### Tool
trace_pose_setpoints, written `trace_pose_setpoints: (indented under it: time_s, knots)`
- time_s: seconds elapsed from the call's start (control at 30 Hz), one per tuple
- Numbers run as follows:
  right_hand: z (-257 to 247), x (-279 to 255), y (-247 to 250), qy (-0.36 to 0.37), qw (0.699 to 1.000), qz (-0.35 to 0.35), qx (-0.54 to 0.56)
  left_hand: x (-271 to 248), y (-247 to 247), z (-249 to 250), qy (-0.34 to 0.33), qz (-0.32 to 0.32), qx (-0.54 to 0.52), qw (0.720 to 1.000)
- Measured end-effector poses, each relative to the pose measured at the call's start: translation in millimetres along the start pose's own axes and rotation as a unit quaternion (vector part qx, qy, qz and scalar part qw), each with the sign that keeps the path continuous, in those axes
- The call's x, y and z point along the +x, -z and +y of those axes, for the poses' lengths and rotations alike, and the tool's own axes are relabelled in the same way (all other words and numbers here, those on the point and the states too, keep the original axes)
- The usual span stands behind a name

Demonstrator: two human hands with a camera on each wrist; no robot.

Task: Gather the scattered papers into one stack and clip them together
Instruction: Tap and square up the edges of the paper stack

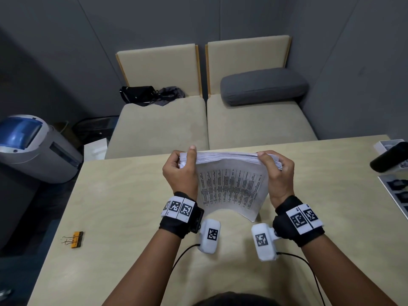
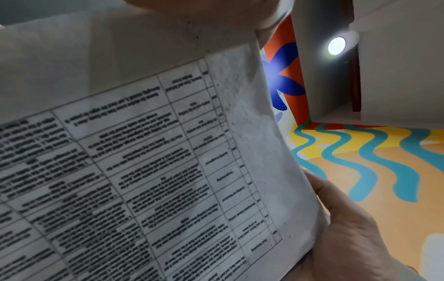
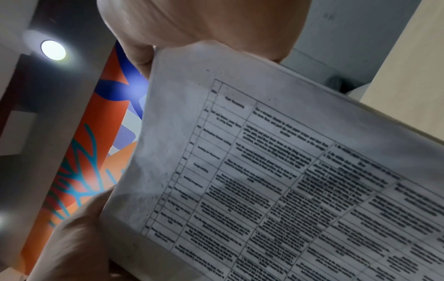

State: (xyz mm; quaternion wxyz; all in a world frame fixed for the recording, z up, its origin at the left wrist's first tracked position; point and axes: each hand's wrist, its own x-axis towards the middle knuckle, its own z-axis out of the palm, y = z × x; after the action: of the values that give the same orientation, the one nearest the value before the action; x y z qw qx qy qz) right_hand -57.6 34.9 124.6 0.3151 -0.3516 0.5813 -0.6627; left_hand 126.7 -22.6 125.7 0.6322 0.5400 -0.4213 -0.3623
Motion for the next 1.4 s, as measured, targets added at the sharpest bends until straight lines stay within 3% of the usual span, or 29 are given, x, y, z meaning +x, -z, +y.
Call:
trace_pose_setpoints:
  time_s: [0.17,0.37,0.53,0.7,0.97,1.1,1.27,1.4]
  knots:
    - [-3,-1,-1,-0.002,1.0,0.014,-0.012,-4,-2,7,-0.021,-0.029,0.006,0.999]
    - [-8,-2,-2,0.01,0.999,0.008,-0.035,3,-2,7,-0.005,0.015,0.009,1.0]
    - [-13,-5,-6,0.008,0.999,0.005,-0.04,-1,-1,8,-0.034,-0.017,0.024,0.999]
    - [-14,-4,-8,0.01,0.999,0.014,-0.041,2,-4,8,-0.011,-0.009,0.033,0.999]
    - [0,-2,11,-0.053,0.985,-0.146,-0.072,9,-1,3,-0.021,-0.022,0.041,0.999]
    - [8,-4,10,-0.128,0.98,-0.141,-0.066,11,0,1,-0.035,-0.039,0.045,0.998]
    - [11,1,13,-0.093,0.982,-0.139,-0.089,15,-2,11,-0.068,-0.022,0.084,0.994]
    - [2,1,25,-0.101,0.971,-0.199,-0.087,24,-1,13,-0.07,-0.044,0.177,0.981]
